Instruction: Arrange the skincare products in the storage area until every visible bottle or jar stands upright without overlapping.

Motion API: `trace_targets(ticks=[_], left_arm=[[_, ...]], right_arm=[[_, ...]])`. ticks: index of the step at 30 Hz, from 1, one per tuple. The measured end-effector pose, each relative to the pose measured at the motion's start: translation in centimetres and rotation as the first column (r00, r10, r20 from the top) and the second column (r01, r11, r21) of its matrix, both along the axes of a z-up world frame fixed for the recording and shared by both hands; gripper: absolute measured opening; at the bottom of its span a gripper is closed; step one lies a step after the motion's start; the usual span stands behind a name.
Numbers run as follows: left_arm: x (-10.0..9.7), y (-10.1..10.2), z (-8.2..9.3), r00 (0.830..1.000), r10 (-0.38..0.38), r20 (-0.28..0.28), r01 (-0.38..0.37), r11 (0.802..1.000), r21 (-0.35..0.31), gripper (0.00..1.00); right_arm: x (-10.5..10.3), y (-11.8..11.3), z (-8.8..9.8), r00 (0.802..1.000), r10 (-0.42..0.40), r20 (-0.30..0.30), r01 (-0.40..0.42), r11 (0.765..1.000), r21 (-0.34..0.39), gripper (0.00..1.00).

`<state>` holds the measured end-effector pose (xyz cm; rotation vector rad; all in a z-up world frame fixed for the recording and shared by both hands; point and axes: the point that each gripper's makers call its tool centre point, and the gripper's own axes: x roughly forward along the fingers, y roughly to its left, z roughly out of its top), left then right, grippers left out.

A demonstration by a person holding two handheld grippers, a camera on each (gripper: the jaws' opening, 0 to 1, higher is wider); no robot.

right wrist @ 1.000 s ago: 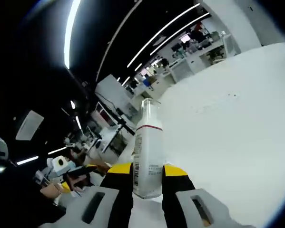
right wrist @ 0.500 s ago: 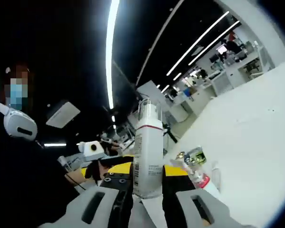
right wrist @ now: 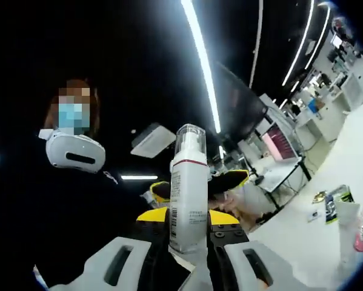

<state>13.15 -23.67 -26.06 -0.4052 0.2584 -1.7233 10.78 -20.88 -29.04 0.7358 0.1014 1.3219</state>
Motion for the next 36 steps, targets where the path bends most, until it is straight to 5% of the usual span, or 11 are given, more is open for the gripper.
trace_targets(ticks=[5, 8, 15, 21, 26, 29, 31, 33, 36], left_arm=[[-0.9, 0.0, 0.8, 0.999, -0.028, 0.038, 0.028, 1.000, -0.012, 0.44], [-0.9, 0.2, 1.0, 0.998, -0.025, 0.057, 0.026, 0.999, -0.021, 0.29], [0.8, 0.2, 1.5, 0.997, 0.065, 0.038, -0.064, 0.998, -0.025, 0.23], [1.8, 0.1, 2.0, 0.991, 0.132, 0.029, -0.132, 0.991, -0.017, 0.22], [2.2, -0.6, 1.8, 0.978, 0.178, 0.110, -0.182, 0.983, 0.036, 0.21], [2.6, -1.0, 1.5, 0.962, 0.214, 0.170, -0.232, 0.968, 0.091, 0.21], [3.0, -1.1, 1.5, 0.950, 0.238, 0.202, -0.263, 0.959, 0.109, 0.21], [2.8, -1.1, 1.8, 0.945, 0.244, 0.218, -0.272, 0.957, 0.104, 0.21], [3.1, -1.0, 2.1, 0.936, 0.271, 0.224, -0.299, 0.949, 0.103, 0.21]], right_arm=[[-0.1, 1.6, 0.0, 0.999, 0.045, -0.003, -0.045, 0.999, -0.013, 0.13], [-0.1, 1.8, 0.0, 0.999, 0.051, -0.005, -0.051, 0.999, -0.015, 0.13], [1.5, 0.2, 0.6, 0.996, -0.093, -0.004, 0.092, 0.995, -0.031, 0.14], [2.7, -0.9, 1.2, 0.963, -0.263, 0.058, 0.268, 0.957, -0.109, 0.16], [3.7, -1.0, 0.5, 0.909, -0.370, 0.193, 0.415, 0.855, -0.312, 0.18], [4.5, -1.3, 0.1, 0.839, -0.419, 0.347, 0.543, 0.697, -0.468, 0.15], [4.7, -1.4, 0.3, 0.805, -0.425, 0.414, 0.592, 0.619, -0.515, 0.13], [5.0, -1.5, 0.6, 0.757, -0.417, 0.502, 0.652, 0.517, -0.554, 0.12], [5.4, -1.7, 1.1, 0.692, -0.429, 0.580, 0.722, 0.404, -0.562, 0.13]])
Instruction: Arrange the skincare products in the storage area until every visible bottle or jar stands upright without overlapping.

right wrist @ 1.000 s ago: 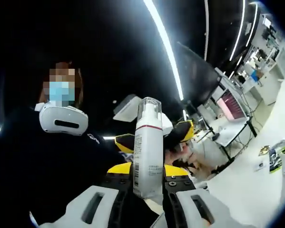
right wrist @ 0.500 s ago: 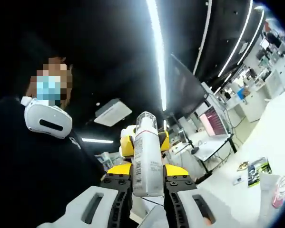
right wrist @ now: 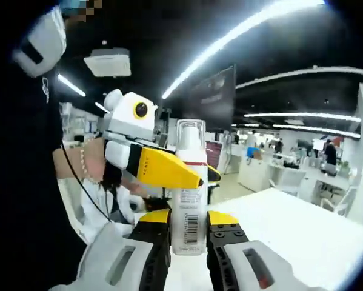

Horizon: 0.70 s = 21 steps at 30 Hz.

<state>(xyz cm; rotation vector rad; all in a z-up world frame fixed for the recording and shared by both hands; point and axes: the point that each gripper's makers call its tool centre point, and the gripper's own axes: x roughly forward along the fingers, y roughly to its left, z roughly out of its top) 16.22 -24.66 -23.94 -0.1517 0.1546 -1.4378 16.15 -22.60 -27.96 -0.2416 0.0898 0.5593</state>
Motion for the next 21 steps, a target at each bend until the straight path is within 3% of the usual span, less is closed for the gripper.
trace_targets(ticks=[6, 8, 10, 11, 12, 14, 15, 18, 21], left_arm=[[0.1, -0.1, 0.1, 1.000, 0.006, -0.019, -0.006, 1.000, -0.006, 0.20], [0.0, -0.2, -0.2, 1.000, 0.005, 0.015, -0.005, 1.000, 0.016, 0.20], [-0.1, -0.2, 0.1, 0.999, -0.004, 0.054, 0.005, 1.000, -0.010, 0.21], [-0.3, -0.2, 0.5, 0.997, -0.020, 0.071, 0.023, 0.999, -0.038, 0.22], [-0.5, -0.1, 0.8, 0.997, -0.037, 0.066, 0.042, 0.997, -0.069, 0.23], [-1.3, 0.2, 1.6, 0.992, -0.122, -0.013, 0.119, 0.983, -0.141, 0.21], [-1.7, 0.5, 2.2, 0.981, -0.184, -0.060, 0.169, 0.966, -0.193, 0.22], [-1.6, 1.1, 2.4, 0.969, -0.229, -0.098, 0.203, 0.954, -0.221, 0.29], [-2.1, 1.7, 2.7, 0.954, -0.289, -0.085, 0.264, 0.937, -0.229, 0.26]], right_arm=[[0.2, -0.2, 0.1, 0.999, -0.050, 0.008, 0.050, 0.998, -0.034, 0.12], [0.3, -0.2, 0.0, 0.999, -0.048, 0.001, 0.048, 0.998, -0.039, 0.11], [0.2, -0.5, -0.1, 1.000, -0.004, -0.020, 0.004, 0.999, 0.042, 0.10], [-0.1, -0.3, 0.2, 0.999, 0.039, -0.021, -0.036, 0.992, 0.122, 0.10], [-0.3, -0.3, 0.5, 0.998, 0.065, -0.018, -0.060, 0.979, 0.195, 0.10], [-1.0, 0.4, 1.2, 0.989, 0.142, -0.030, -0.125, 0.938, 0.323, 0.10], [-1.4, 0.5, 1.3, 0.979, 0.202, -0.036, -0.172, 0.902, 0.397, 0.10], [-2.6, 1.1, 1.9, 0.948, 0.319, -0.006, -0.277, 0.830, 0.485, 0.10], [-3.1, 1.7, 2.0, 0.926, 0.378, -0.009, -0.318, 0.791, 0.523, 0.10]])
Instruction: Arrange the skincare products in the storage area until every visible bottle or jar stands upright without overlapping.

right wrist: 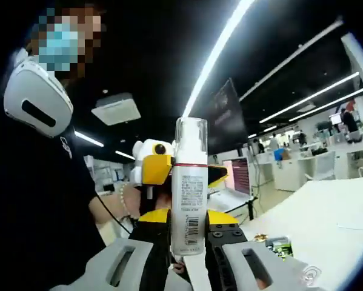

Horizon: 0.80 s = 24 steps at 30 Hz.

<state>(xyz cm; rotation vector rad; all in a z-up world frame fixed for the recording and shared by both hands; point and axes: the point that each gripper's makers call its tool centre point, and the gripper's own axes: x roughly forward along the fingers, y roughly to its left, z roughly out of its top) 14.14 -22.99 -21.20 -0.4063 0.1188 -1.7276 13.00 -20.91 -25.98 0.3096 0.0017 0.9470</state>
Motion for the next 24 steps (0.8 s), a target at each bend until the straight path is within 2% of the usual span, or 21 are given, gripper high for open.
trace_targets(ticks=[2, 3, 8, 9, 13, 17, 19, 22, 24], left_arm=[[-0.5, 0.1, 0.4, 0.999, -0.029, 0.018, 0.030, 0.999, -0.015, 0.20], [-0.7, 0.1, 0.3, 0.999, -0.036, 0.038, 0.036, 0.999, -0.008, 0.19], [-0.5, -0.2, -0.2, 0.999, -0.032, 0.028, 0.032, 0.999, 0.026, 0.18], [-0.6, -0.3, -0.4, 0.999, -0.033, 0.036, 0.032, 0.999, 0.035, 0.17], [-0.9, -0.6, -0.7, 0.997, -0.031, 0.072, 0.027, 0.998, 0.061, 0.17], [-1.4, -0.9, -1.2, 0.991, -0.047, 0.123, 0.035, 0.995, 0.097, 0.17], [-1.5, -0.9, -1.3, 0.990, -0.051, 0.130, 0.038, 0.994, 0.103, 0.17], [-2.0, -1.0, -2.1, 0.984, -0.072, 0.162, 0.049, 0.989, 0.141, 0.17], [-2.3, -1.1, -2.3, 0.983, -0.085, 0.163, 0.061, 0.987, 0.149, 0.17]], right_arm=[[0.2, 0.0, -0.1, 1.000, -0.003, 0.007, 0.003, 1.000, -0.012, 0.10], [0.0, 0.2, -0.3, 1.000, 0.025, -0.013, -0.025, 1.000, -0.009, 0.10], [0.1, 0.3, -0.7, 0.999, 0.030, -0.016, -0.031, 0.998, -0.061, 0.12], [0.2, 0.2, -0.9, 1.000, 0.023, -0.008, -0.023, 0.996, -0.092, 0.12], [0.1, 0.2, -1.5, 0.999, 0.033, -0.030, -0.036, 0.990, -0.138, 0.12], [-0.2, 0.2, -2.0, 0.998, 0.047, -0.036, -0.052, 0.981, -0.186, 0.13], [-0.4, 0.1, -2.0, 0.998, 0.056, -0.027, -0.061, 0.976, -0.210, 0.13], [-0.6, 0.1, -2.0, 0.997, 0.070, -0.033, -0.075, 0.971, -0.225, 0.13], [-0.9, 0.1, -2.0, 0.996, 0.085, -0.030, -0.089, 0.968, -0.234, 0.12]])
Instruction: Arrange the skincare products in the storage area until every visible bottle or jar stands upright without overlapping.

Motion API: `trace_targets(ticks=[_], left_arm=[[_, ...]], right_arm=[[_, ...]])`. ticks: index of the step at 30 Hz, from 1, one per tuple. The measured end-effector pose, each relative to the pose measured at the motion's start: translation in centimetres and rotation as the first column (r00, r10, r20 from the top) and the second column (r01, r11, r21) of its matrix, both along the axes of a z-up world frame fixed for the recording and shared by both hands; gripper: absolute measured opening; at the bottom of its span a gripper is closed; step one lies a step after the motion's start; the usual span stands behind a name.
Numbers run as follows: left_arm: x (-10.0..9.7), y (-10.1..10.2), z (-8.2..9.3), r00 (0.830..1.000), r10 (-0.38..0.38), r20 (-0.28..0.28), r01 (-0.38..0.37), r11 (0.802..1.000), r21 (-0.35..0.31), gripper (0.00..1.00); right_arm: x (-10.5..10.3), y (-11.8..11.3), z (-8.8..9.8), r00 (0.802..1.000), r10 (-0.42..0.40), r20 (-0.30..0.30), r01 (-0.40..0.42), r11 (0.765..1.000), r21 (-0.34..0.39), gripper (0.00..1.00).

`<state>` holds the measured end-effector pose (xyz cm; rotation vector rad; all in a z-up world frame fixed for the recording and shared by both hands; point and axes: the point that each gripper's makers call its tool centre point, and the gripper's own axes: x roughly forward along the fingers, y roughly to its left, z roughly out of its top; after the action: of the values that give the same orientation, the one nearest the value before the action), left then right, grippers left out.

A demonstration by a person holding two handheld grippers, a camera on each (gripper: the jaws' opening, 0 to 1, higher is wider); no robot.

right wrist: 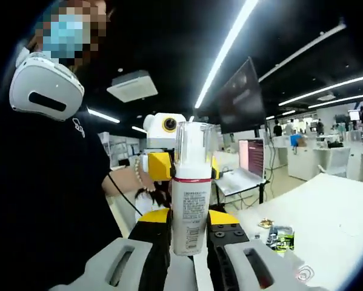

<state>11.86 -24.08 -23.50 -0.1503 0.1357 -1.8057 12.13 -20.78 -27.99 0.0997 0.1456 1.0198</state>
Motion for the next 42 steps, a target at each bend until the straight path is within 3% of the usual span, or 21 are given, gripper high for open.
trace_targets(ticks=[8, 11, 17, 32, 42], left_arm=[[-0.1, 0.1, -0.5, 1.000, -0.005, -0.015, 0.005, 1.000, 0.005, 0.17], [-0.4, 0.1, -1.4, 1.000, -0.008, 0.009, 0.007, 0.999, 0.033, 0.17], [-0.2, 0.3, -2.3, 1.000, 0.011, -0.001, -0.011, 0.999, 0.039, 0.18], [0.2, 0.5, -3.8, 0.997, 0.076, -0.006, -0.075, 0.995, 0.058, 0.20], [1.7, 1.5, -7.1, 0.978, 0.208, -0.005, -0.206, 0.970, 0.132, 0.44]], right_arm=[[-0.3, 0.1, -0.4, 1.000, 0.003, -0.008, -0.003, 1.000, -0.028, 0.11], [-0.1, 0.0, -1.5, 0.998, 0.004, 0.063, 0.004, 0.992, -0.128, 0.10], [-0.1, 0.1, -2.1, 0.995, -0.002, 0.097, 0.014, 0.992, -0.124, 0.10], [0.5, -0.1, -3.9, 0.996, -0.020, 0.082, 0.028, 0.994, -0.105, 0.10], [1.4, -1.0, -6.0, 0.997, -0.054, 0.050, 0.058, 0.994, -0.092, 0.10]])
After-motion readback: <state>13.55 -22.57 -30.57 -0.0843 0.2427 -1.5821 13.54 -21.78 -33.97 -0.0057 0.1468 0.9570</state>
